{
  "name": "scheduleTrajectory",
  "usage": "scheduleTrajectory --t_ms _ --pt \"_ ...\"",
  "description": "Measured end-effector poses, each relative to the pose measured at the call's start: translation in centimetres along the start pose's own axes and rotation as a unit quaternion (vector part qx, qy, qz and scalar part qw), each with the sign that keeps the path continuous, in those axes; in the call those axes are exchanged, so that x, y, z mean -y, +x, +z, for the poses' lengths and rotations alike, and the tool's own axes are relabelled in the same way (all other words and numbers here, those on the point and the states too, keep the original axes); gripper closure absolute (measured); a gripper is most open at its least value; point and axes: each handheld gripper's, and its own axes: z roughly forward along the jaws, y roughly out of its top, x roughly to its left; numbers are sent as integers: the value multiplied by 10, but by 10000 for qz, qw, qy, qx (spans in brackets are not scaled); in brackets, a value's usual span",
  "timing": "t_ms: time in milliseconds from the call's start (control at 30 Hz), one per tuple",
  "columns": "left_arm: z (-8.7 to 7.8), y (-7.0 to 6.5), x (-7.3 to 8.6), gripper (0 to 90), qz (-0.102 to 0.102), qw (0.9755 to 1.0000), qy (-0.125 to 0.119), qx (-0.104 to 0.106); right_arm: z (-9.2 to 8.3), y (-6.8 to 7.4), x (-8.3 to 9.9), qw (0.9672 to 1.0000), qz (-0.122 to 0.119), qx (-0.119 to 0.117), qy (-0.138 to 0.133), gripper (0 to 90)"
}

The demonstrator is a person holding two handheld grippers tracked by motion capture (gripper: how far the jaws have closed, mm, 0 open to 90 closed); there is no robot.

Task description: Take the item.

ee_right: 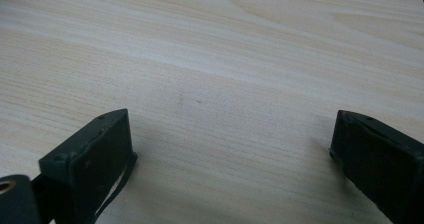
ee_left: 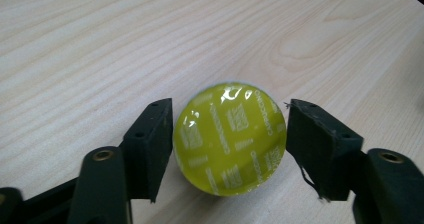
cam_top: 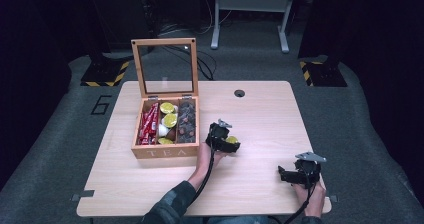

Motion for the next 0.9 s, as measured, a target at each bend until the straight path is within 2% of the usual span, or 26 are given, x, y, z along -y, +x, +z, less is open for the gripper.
scheduleTrajectory --t_ms 67,200,400,633,800,900 --pt "0 -1 0 287 -27 10000 -24 -10 0 0 0 10000 10 -3 4 26" --pt "-6 0 -3 223 130 9999 -8 2 0 0 0 10000 7 -4 5 27" --pt "-21 -1 -4 167 167 9997 -147 71 0 0 0 10000 -9 -4 -4 28" --pt "-53 -6 0 134 499 9978 -376 214 0 0 0 10000 1 4 -2 28" --pt "-78 -6 4 100 685 9960 -522 237 0 0 0 10000 -8 1 -3 28" --pt "-95 -3 9 81 703 9953 -629 208 0 0 0 10000 -6 1 -4 28"
